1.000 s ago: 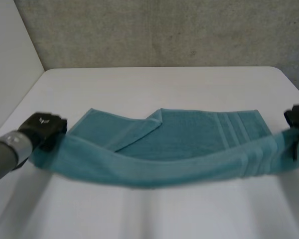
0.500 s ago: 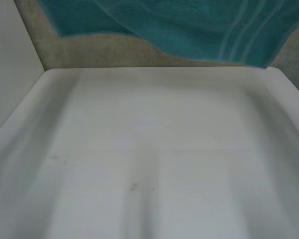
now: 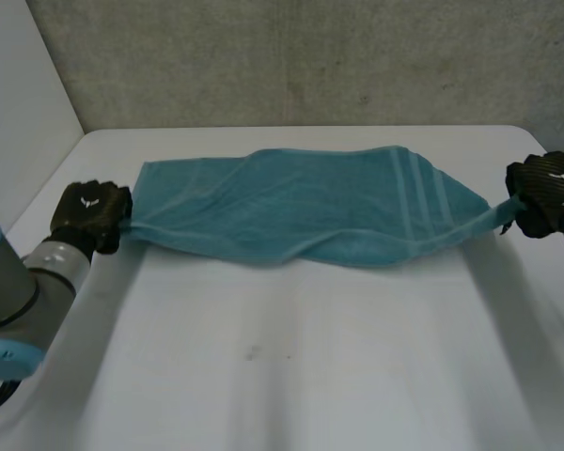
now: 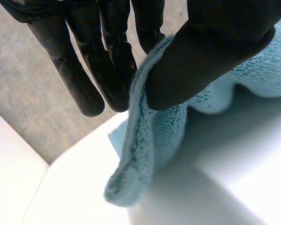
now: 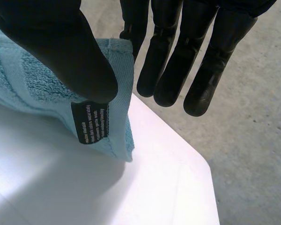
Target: Fold the laundry
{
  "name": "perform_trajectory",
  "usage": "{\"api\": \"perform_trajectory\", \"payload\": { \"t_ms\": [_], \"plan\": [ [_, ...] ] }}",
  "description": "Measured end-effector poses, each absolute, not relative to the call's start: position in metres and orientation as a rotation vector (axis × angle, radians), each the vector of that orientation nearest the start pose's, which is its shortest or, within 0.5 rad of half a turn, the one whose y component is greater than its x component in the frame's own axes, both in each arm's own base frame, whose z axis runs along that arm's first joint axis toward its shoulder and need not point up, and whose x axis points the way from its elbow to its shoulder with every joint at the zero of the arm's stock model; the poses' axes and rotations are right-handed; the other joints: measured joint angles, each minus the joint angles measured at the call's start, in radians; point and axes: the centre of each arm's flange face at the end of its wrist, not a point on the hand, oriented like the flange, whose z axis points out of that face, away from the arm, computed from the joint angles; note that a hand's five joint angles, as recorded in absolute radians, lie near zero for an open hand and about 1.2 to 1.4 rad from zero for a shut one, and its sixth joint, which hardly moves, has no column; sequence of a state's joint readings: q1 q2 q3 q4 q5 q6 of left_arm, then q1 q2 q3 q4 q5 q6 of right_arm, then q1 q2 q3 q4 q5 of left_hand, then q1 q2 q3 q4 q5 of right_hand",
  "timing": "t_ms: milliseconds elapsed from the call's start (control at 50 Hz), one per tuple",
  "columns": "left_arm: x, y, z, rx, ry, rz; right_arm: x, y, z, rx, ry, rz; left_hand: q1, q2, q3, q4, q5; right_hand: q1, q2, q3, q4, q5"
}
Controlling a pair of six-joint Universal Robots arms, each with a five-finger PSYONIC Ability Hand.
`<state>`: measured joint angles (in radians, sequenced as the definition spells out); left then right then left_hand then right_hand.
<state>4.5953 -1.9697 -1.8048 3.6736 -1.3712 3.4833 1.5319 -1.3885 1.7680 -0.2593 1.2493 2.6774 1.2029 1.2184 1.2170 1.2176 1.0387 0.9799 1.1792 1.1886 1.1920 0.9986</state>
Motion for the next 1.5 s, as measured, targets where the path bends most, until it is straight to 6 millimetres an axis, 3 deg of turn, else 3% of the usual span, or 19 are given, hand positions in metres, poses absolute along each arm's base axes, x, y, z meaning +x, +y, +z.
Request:
{"api": "perform_trajectory", "payload": {
  "t_ms": [100, 260, 420, 500, 620, 680, 860, 880, 1020, 1120, 1420, 1460, 1480, 1500],
  "plan": [
    [-0.177, -0.31, 0.168, 0.699, 2.235, -2.065, 0.135, -0.314, 0.236, -0.821, 2.308, -2.163, 0.0, 0.0, 0.0, 0.0, 0.0, 0.0, 0.0, 0.0, 0.0, 0.0],
    [-0.144, -0.269, 0.215, 0.58, 2.289, -1.964, 0.105, -0.283, 0.279, -0.893, 2.452, -2.123, 0.0, 0.0, 0.0, 0.0, 0.0, 0.0, 0.0, 0.0, 0.0, 0.0],
    [-0.136, -0.234, 0.241, 0.643, 2.395, -1.915, 0.088, -0.258, 0.287, -1.086, 2.592, -1.933, 0.0, 0.0, 0.0, 0.0, 0.0, 0.0, 0.0, 0.0, 0.0, 0.0],
    [-0.138, -0.231, 0.241, 0.704, 2.42, -1.916, 0.087, -0.256, 0.281, -1.127, 2.592, -1.884, 0.0, 0.0, 0.0, 0.0, 0.0, 0.0, 0.0, 0.0, 0.0, 0.0],
    [-0.14, -0.245, 0.229, 0.785, 2.438, -1.905, 0.083, -0.271, 0.262, -1.083, 2.585, -1.853, 0.0, 0.0, 0.0, 0.0, 0.0, 0.0, 0.0, 0.0, 0.0, 0.0],
    [-0.144, -0.269, 0.213, 0.837, 2.442, -1.891, 0.081, -0.292, 0.24, -1.023, 2.579, -1.836, 0.0, 0.0, 0.0, 0.0, 0.0, 0.0, 0.0, 0.0, 0.0, 0.0],
    [-0.156, -0.316, 0.184, 0.888, 2.42, -1.857, 0.098, -0.325, 0.212, -1.023, 2.572, -1.855, 0.0, 0.0, 0.0, 0.0, 0.0, 0.0, 0.0, 0.0, 0.0, 0.0],
    [-0.161, -0.33, 0.179, 0.887, 2.397, -1.856, 0.103, -0.334, 0.207, -1.03, 2.578, -1.873, 0.0, 0.0, 0.0, 0.0, 0.0, 0.0, 0.0, 0.0, 0.0, 0.0],
    [-0.175, -0.373, 0.162, 0.859, 2.305, -1.883, 0.118, -0.372, 0.189, -1.02, 2.564, -2.017, 0.0, 0.0, 0.0, 0.0, 0.0, 0.0, 0.0, 0.0, 0.0, 0.0],
    [-0.187, -0.396, 0.149, 0.865, 2.268, -1.911, 0.128, -0.394, 0.182, -0.978, 2.515, -2.13, 0.0, 0.0, 0.0, 0.0, 0.0, 0.0, 0.0, 0.0, 0.0, 0.0],
    [-0.21, -0.423, 0.133, 0.889, 2.178, -1.999, 0.159, -0.43, 0.15, -0.978, 2.441, -2.226, -0.01, -0.014, -0.013, -0.013, -0.009, 0.0, 0.0, 0.0, 0.0, 0.0],
    [-0.211, -0.425, 0.134, 0.884, 2.16, -2.014, 0.161, -0.432, 0.148, -0.972, 2.447, -2.23, -0.149, -0.164, -0.15, -0.15, -0.145, -0.059, -0.062, -0.064, -0.065, -0.06],
    [-0.211, -0.425, 0.134, 0.883, 2.153, -2.022, 0.161, -0.433, 0.148, -0.968, 2.449, -2.233, -0.149, -0.164, -0.15, -0.15, -0.145, -0.284, -0.332, -0.313, -0.313, -0.29],
    [-0.212, -0.426, 0.134, 0.882, 2.145, -2.028, 0.162, -0.433, 0.148, -0.963, 2.453, -2.236, -0.374, -0.361, -0.357, -0.36, -0.354, -0.343, -0.374, -0.373, -0.373, -0.349]
  ]
}}
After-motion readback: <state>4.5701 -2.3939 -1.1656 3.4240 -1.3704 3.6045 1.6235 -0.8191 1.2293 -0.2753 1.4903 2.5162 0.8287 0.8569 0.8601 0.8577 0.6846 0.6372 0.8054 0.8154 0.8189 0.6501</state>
